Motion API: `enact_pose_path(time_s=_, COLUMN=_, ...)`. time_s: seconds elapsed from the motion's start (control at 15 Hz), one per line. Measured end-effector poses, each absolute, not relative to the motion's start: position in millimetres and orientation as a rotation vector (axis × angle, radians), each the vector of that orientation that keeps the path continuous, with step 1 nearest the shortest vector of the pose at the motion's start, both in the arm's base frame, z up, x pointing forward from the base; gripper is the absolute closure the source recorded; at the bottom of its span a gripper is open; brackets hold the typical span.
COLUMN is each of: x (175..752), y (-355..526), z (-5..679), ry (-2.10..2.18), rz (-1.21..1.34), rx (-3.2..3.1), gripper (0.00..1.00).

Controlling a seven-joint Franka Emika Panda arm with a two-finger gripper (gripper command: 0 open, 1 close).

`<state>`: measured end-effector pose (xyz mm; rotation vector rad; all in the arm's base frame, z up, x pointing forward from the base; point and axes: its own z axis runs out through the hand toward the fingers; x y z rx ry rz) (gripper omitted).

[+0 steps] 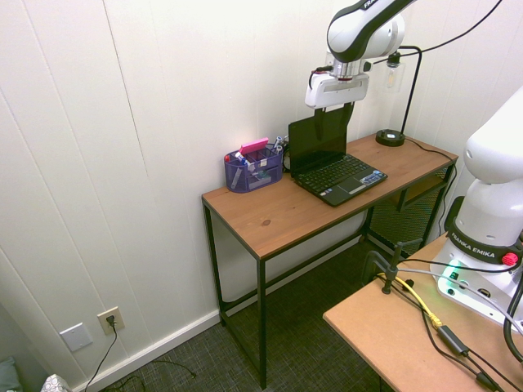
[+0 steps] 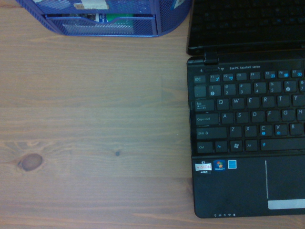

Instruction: Close the laptop lid

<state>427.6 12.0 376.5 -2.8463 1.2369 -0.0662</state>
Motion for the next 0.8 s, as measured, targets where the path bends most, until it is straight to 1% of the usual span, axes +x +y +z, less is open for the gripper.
enact_pose_path(time_s=0.33, x=438, y=8, z=387, ry=1.33, rz=-0.119, rx=-2.817, gripper=0.0)
enact_pose_path(time_s=0.8, x=497, y=-42, z=404, ry=1.476, rz=-0.227, rx=-2.731, gripper=0.0)
